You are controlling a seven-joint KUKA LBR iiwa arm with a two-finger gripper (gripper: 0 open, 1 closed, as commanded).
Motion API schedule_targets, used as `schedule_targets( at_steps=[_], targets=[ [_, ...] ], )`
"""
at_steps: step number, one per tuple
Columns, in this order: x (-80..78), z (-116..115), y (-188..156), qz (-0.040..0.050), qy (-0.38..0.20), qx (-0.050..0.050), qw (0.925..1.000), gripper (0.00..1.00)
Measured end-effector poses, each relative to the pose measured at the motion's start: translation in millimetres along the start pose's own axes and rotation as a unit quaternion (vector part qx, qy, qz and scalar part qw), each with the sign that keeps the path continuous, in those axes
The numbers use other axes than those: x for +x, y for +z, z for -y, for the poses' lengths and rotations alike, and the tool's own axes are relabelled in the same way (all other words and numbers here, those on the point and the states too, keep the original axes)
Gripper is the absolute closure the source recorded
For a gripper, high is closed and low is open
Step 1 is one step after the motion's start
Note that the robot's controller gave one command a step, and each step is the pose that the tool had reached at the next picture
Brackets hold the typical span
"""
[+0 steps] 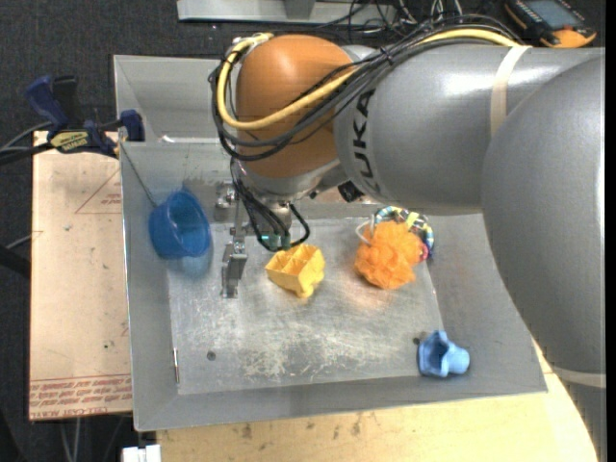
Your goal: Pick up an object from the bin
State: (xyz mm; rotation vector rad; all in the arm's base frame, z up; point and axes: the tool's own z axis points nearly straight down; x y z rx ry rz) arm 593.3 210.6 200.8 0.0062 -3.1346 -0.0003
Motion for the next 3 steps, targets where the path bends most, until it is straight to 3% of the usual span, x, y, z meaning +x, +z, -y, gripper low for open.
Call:
schedule_targets(
  at_steps=[1,2,3],
  targets=[
    [-1.8,0.9,-4.7,0.0038,0.002,-0.001,1.0000,0.00],
    [11.7,20.3,10.6,0.0069,-0.032,-0.002,0.9995,0.00],
    [50.4,47.8,11.3,-0.0032,-0.055,0.002,0.9985,0.00]
  ],
)
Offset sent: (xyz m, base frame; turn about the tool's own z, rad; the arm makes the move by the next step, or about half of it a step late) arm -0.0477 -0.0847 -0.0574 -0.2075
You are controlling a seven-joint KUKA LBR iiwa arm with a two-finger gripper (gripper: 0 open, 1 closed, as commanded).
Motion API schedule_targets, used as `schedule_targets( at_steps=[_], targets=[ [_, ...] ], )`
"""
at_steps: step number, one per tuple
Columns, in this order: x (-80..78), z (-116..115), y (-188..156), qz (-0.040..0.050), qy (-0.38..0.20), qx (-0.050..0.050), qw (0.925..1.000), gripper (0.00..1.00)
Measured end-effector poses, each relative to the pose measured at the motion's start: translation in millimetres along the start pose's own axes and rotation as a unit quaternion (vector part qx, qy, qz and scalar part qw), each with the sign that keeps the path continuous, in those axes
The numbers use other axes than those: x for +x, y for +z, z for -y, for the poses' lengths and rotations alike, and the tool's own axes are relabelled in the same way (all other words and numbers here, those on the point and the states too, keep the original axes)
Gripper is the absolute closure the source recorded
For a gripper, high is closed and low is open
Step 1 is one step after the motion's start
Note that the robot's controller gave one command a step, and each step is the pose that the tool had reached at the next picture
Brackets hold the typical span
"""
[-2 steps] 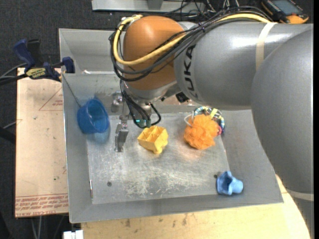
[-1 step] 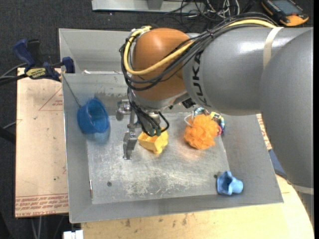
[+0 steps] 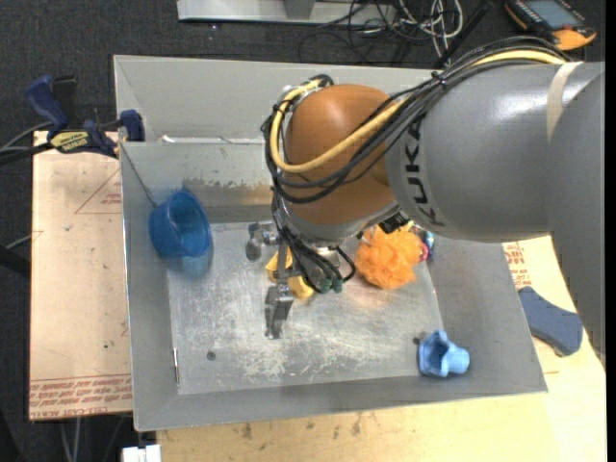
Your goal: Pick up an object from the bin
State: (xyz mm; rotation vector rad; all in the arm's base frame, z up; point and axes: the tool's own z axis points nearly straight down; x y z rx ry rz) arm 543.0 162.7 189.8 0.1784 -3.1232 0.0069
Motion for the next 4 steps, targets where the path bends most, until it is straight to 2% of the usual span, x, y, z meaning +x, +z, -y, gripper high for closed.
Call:
schedule_targets(
  at_steps=[1,2,3,4],
  targets=[
    [-5.0,19.6,-4.0,0.0103,0.033,-0.004,0.9994,0.00],
    [5.2,58.5,0.0,0.0050,-0.015,-0.002,0.9999,0.00],
    [-53.4,78.9,-6.8,0.0082,0.043,-0.003,0.9990,1.00],
    [-53.4,79.1,-6.8,0.0081,0.044,-0.003,0.9990,0.00]
  ],
)
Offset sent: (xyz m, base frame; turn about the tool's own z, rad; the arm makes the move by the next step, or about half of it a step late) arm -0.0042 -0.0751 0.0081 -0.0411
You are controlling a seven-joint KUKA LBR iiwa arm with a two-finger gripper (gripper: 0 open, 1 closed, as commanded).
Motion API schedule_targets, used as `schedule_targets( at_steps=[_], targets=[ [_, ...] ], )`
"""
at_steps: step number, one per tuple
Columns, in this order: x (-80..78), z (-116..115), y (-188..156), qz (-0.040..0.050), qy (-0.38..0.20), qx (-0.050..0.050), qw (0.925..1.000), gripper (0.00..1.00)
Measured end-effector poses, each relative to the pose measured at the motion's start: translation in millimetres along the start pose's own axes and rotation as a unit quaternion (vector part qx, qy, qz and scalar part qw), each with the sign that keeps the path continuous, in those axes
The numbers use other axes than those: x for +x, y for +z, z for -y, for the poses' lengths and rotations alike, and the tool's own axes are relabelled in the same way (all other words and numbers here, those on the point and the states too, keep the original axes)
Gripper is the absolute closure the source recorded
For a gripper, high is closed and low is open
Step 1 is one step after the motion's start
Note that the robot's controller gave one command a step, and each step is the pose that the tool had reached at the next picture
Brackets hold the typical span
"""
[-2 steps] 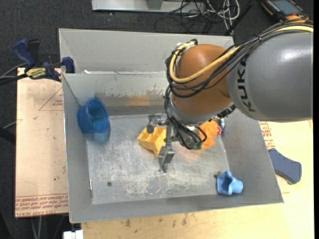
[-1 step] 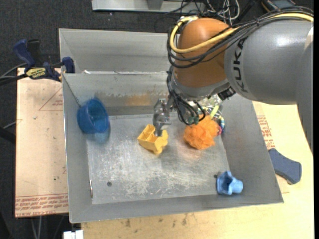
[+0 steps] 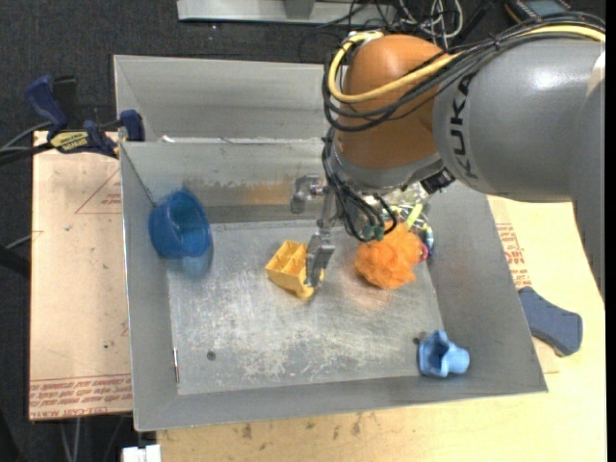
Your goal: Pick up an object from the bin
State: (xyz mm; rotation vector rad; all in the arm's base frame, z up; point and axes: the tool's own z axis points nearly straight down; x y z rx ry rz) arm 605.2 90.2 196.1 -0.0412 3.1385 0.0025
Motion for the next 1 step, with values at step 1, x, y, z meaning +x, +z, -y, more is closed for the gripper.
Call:
schedule_targets(
  at_steps=[1],
  targets=[
    [0.0,0.1,0.0,0.0000,0.000,0.000,1.0000,0.00]
  ],
)
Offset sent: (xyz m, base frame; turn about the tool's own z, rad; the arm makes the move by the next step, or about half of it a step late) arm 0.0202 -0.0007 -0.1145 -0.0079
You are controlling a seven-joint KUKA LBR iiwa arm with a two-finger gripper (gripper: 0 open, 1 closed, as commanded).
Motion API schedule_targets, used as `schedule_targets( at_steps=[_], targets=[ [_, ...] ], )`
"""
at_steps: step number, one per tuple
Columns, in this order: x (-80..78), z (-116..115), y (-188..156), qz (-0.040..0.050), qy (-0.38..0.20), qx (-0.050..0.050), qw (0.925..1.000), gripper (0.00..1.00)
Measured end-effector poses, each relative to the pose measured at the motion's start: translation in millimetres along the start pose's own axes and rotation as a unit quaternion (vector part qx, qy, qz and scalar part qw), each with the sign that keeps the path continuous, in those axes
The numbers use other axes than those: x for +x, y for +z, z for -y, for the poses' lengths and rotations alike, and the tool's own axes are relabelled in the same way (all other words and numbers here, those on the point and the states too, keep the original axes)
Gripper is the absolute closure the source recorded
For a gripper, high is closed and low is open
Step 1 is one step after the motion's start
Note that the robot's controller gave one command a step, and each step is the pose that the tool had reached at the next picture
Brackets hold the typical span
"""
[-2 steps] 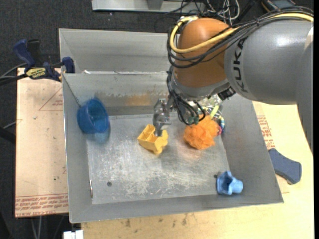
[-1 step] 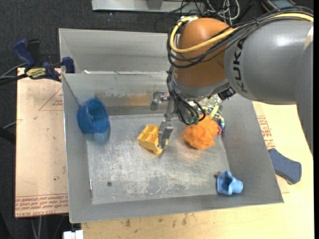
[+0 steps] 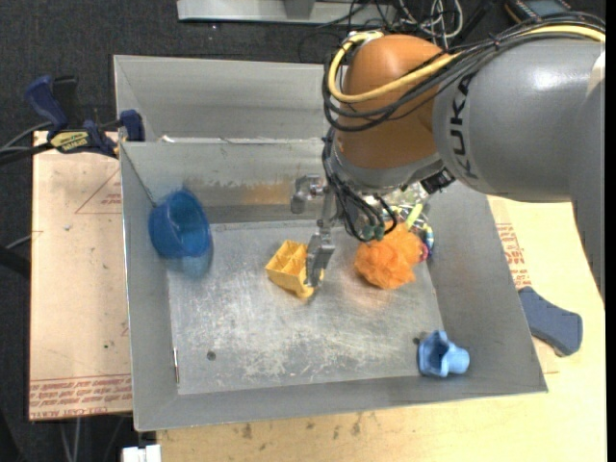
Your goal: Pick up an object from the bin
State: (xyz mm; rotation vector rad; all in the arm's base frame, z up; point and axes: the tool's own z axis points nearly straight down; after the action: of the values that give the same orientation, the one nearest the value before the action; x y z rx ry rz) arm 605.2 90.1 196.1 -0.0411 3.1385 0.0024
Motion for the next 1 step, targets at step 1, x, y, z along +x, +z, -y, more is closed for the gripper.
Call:
schedule_targets(
  at_steps=[1],
  targets=[
    [-10.1,0.0,39.3,0.0042,-0.001,-0.001,1.0000,0.00]
  ],
)
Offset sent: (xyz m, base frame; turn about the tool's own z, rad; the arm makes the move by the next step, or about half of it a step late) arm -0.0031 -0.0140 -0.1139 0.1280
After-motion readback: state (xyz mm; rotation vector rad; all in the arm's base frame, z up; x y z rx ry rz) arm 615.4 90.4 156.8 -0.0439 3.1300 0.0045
